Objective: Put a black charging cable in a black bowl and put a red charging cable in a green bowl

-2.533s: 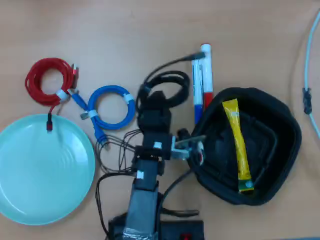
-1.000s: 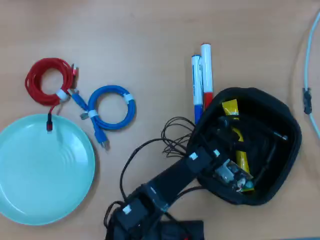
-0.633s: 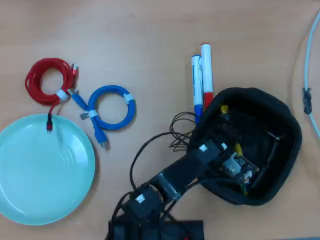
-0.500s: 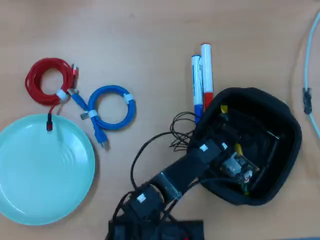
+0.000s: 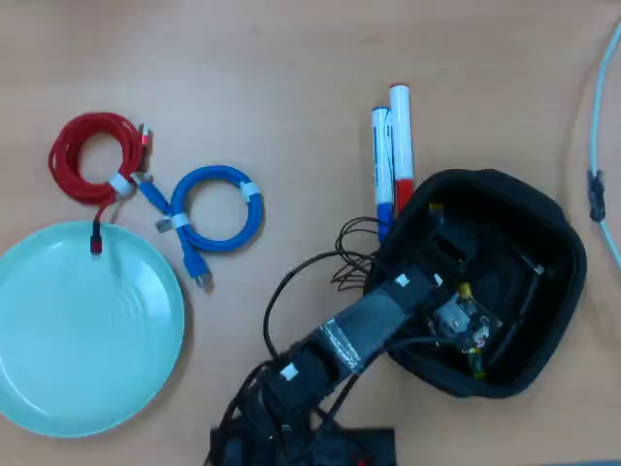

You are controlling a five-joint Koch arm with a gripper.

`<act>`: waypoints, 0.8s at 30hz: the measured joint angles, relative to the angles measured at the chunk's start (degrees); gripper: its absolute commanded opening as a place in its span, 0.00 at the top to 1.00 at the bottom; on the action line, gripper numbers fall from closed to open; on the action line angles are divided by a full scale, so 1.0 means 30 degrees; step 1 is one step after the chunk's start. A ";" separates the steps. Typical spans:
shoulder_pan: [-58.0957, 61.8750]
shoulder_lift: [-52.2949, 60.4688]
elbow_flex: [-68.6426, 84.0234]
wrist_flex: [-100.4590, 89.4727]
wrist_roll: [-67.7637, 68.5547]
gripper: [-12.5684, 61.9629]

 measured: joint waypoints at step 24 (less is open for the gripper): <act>-0.2988 0.4043 -1.0371 0.8877 0.2373 0.08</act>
